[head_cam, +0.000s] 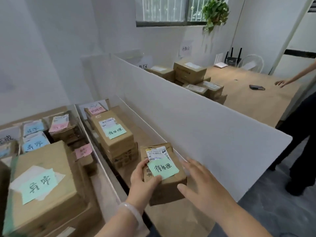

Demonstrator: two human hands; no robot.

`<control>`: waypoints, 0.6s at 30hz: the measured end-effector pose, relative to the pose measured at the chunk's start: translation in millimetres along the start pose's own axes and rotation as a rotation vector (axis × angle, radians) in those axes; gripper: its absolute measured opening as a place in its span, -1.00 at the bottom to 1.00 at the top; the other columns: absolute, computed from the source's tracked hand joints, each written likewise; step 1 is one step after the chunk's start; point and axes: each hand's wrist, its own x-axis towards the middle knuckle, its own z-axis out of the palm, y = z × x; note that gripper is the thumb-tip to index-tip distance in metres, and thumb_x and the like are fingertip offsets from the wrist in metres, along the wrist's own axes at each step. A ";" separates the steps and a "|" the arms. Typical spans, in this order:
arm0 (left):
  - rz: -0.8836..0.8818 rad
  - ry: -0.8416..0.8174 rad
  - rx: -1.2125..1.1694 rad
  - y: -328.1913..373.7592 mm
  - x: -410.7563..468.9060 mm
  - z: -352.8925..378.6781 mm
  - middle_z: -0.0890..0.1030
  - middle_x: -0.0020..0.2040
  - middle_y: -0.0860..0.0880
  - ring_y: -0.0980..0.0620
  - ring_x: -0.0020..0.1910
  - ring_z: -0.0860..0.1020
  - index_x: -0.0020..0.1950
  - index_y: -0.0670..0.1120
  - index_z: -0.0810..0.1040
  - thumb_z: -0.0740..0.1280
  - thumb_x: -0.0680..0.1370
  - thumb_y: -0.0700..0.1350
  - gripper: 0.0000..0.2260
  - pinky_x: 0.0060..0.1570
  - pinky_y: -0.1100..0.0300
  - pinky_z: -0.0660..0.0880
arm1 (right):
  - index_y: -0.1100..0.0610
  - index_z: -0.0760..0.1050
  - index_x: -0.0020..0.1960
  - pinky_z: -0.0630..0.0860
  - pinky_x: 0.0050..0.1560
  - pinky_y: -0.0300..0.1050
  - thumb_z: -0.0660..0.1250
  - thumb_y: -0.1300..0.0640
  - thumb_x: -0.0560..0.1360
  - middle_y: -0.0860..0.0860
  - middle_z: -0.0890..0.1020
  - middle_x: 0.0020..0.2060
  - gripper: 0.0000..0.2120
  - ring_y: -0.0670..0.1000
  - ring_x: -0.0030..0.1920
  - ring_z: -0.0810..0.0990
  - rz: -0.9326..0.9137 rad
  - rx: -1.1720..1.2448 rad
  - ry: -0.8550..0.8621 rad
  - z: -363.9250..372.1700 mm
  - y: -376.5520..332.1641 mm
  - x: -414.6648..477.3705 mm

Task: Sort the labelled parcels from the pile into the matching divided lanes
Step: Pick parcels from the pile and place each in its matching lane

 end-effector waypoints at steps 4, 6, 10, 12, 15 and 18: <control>-0.067 0.012 0.036 -8.0 44.1 9.3 0.39 0.35 0.06 0.00 0.25 0.48 0.07 0.52 0.40 0.47 0.17 0.13 -0.46 0.21 -0.04 0.54 | -0.34 0.01 0.49 0.09 0.50 -0.17 0.08 -0.40 0.38 -0.30 0.01 0.52 -0.30 -0.25 0.50 -0.02 -0.012 -0.016 -0.052 1.7 10.4 42.3; -0.095 0.002 0.049 -13.0 66.0 12.3 0.35 0.36 0.06 0.01 0.26 0.45 0.11 0.49 0.39 0.49 0.25 0.08 -0.46 0.24 -0.05 0.51 | -0.35 -0.01 0.49 0.09 0.50 -0.17 0.18 -0.30 0.50 -0.32 -0.02 0.52 -0.37 -0.26 0.51 -0.03 -0.006 -0.017 -0.087 2.6 13.3 64.0; -0.102 0.022 0.068 -32.7 103.7 17.0 0.27 0.40 0.04 0.03 0.29 0.36 0.26 0.35 0.35 0.48 0.43 -0.08 -0.46 0.35 -0.03 0.40 | -0.32 -0.02 0.51 0.00 0.51 -0.22 0.20 -0.25 0.54 -0.33 -0.05 0.51 -0.38 -0.27 0.51 -0.08 0.000 -0.060 -0.160 6.7 24.1 104.0; -0.104 0.019 0.078 -39.0 115.6 20.7 0.24 0.41 0.03 0.06 0.25 0.31 0.29 0.31 0.33 0.47 0.46 -0.12 -0.45 0.38 0.03 0.34 | -0.34 -0.02 0.50 0.04 0.52 -0.16 0.19 -0.29 0.51 -0.34 -0.05 0.52 -0.37 -0.27 0.51 -0.06 -0.003 -0.071 -0.167 9.8 31.3 118.0; -0.130 0.010 0.101 -45.7 134.8 28.2 0.21 0.43 0.01 0.06 0.26 0.29 0.30 0.31 0.32 0.47 0.45 -0.14 -0.43 0.37 0.12 0.27 | -0.43 -0.01 0.44 0.11 0.42 -0.35 0.18 -0.32 0.49 -0.37 -0.05 0.50 -0.40 -0.46 0.39 -0.02 -0.005 -0.047 -0.203 16.6 40.6 136.6; -0.130 0.033 0.156 -52.2 150.2 34.2 0.14 0.50 -0.02 -0.02 0.44 0.22 0.37 0.30 0.28 0.52 0.41 -0.08 -0.34 0.37 0.16 0.18 | -0.45 -0.02 0.41 0.12 0.08 -0.68 0.22 -0.25 0.52 -0.43 -0.06 0.45 -0.42 -0.67 0.15 0.02 -0.012 -0.022 -0.258 21.1 46.2 150.6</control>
